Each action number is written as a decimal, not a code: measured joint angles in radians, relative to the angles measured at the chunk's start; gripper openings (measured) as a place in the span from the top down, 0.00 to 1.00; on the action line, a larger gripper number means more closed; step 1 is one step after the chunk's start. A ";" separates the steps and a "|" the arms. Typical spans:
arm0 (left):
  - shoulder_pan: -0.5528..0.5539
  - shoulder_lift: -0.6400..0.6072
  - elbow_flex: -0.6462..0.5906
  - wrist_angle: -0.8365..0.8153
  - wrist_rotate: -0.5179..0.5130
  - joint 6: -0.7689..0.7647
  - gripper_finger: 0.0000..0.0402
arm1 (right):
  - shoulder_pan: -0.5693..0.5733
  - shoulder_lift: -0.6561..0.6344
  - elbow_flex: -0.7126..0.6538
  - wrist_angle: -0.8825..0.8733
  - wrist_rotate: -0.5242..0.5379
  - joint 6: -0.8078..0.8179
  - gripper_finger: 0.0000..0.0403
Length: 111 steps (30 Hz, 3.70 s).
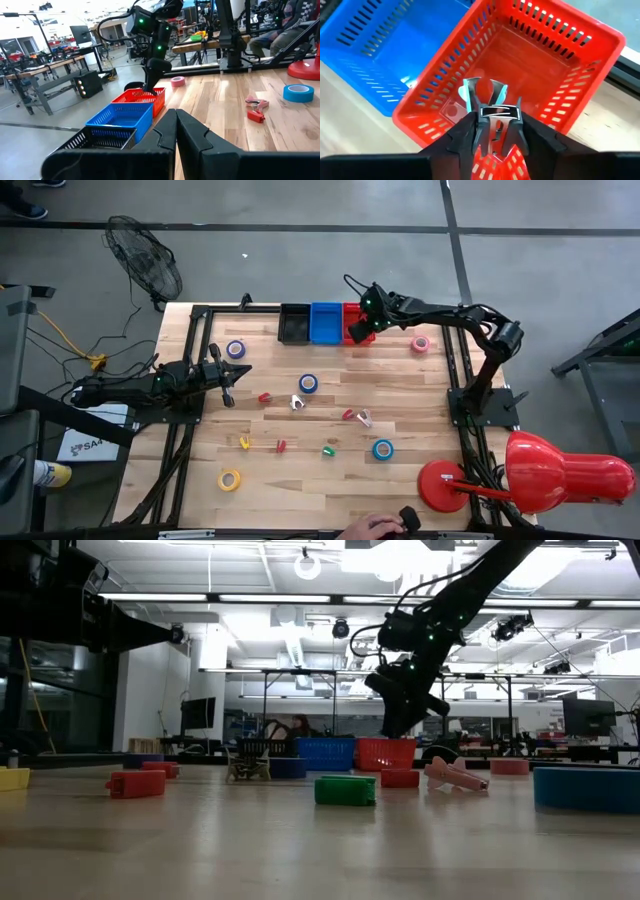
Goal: Pick and place Stapler, Stapler remover, tape
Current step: Put the dark gray staple remover into the red bin, then put the pink staple remover into the red bin
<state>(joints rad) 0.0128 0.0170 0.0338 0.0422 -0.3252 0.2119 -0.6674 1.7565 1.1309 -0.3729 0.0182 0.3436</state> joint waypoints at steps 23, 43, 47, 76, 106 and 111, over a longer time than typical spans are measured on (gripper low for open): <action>0.000 0.000 0.000 0.000 0.000 0.000 0.99 | 0.035 -0.043 0.000 0.004 0.030 0.129 0.33; 0.000 0.000 0.000 0.000 0.000 0.000 0.99 | 0.345 -0.156 0.000 -0.373 0.108 0.373 0.34; 0.000 0.000 0.000 0.000 0.001 0.000 0.99 | 0.409 -0.156 0.000 -0.450 0.107 0.469 0.34; 0.000 0.000 0.000 0.000 0.002 0.000 0.99 | 0.960 -0.154 -0.147 -0.409 0.206 0.890 0.34; 0.000 0.000 0.000 -0.002 0.000 0.000 0.99 | 1.128 -0.027 -0.421 0.155 0.530 0.689 0.34; 0.000 0.000 0.000 -0.008 0.000 0.000 0.99 | 1.128 0.013 -0.391 0.158 0.583 0.726 0.34</action>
<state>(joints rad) 0.0128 0.0170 0.0341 0.0340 -0.3252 0.2123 0.4610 1.7696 0.7397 -0.2153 0.6011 1.0698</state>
